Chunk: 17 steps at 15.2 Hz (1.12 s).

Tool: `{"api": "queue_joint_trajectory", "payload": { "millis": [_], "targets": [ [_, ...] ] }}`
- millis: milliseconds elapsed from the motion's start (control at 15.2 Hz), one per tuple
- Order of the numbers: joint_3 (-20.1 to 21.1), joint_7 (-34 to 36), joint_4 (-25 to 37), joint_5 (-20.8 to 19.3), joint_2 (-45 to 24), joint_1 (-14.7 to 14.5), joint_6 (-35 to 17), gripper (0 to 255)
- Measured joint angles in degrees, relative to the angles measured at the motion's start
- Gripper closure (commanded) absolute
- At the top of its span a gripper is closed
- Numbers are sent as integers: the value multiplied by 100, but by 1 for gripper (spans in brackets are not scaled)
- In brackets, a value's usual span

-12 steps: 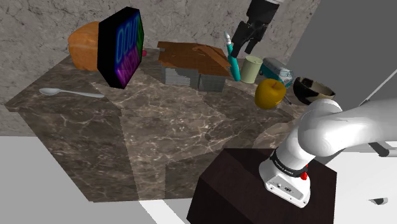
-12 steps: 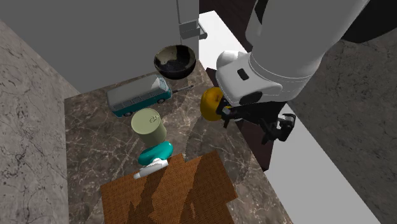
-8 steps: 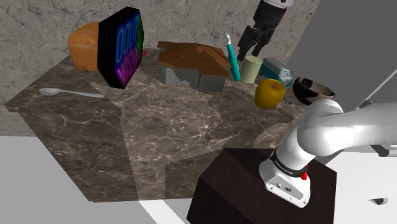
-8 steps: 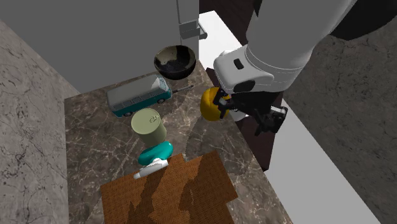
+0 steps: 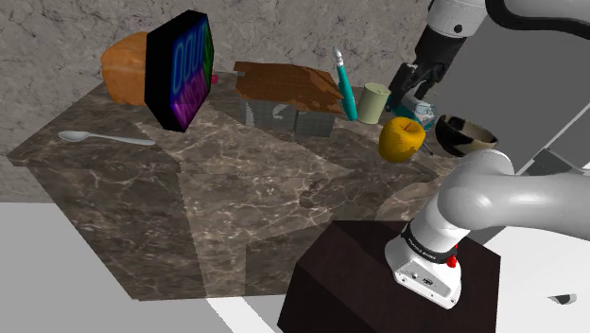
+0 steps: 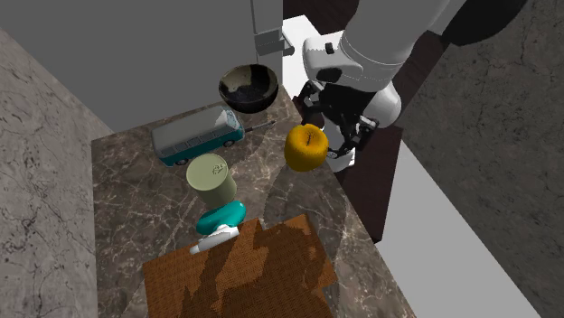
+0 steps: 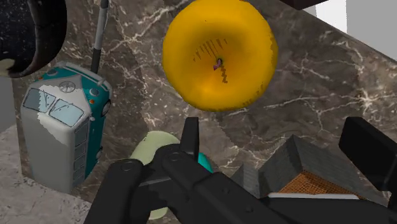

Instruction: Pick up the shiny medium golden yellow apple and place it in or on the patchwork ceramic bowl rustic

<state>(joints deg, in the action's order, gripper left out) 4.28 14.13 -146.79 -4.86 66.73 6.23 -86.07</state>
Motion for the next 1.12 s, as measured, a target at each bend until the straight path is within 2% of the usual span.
{"api": "queue_joint_trajectory", "payload": {
  "millis": [264,660,1122],
  "targets": [
    [-25,80,-332,-266,584,183,301,0],
    [-87,102,-862,-340,807,196,2,0],
    [-103,97,-925,-355,832,199,-39,0]
  ]
}}
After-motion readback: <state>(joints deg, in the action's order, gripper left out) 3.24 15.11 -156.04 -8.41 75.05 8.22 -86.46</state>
